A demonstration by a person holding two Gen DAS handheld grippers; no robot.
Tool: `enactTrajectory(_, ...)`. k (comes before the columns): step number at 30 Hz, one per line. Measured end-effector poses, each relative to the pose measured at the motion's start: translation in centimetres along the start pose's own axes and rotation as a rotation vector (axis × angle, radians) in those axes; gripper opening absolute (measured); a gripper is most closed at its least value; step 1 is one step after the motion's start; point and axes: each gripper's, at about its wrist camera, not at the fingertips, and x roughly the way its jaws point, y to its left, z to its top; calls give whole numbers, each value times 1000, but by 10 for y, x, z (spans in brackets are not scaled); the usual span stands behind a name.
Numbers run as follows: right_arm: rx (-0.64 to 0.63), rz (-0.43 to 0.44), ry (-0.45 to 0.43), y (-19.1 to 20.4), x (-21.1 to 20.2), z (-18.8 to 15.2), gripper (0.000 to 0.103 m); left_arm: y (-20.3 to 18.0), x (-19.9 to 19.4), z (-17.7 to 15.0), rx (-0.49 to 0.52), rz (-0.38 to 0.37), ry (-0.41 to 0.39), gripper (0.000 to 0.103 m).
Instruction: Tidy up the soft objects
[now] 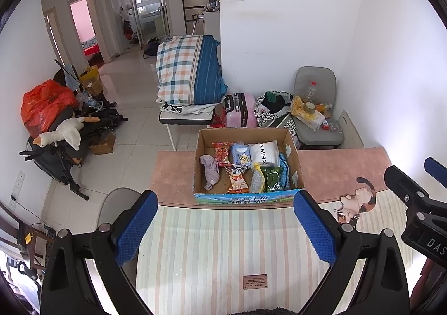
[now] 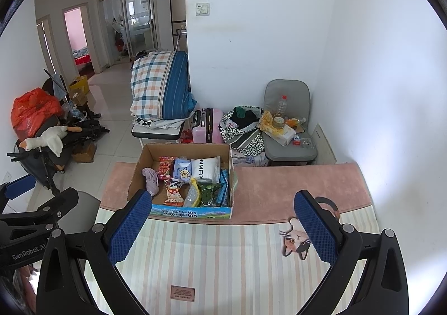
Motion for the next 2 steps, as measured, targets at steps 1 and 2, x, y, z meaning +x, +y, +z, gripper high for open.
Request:
enactTrajectory(1,-1,1,-1,0,-1,0,103,1,-1,-1,-2,-2,-1,100)
enactTrajectory(2,-2,1,-2,0,-1,1,103,2,-1,-1,0,-3,-1,100)
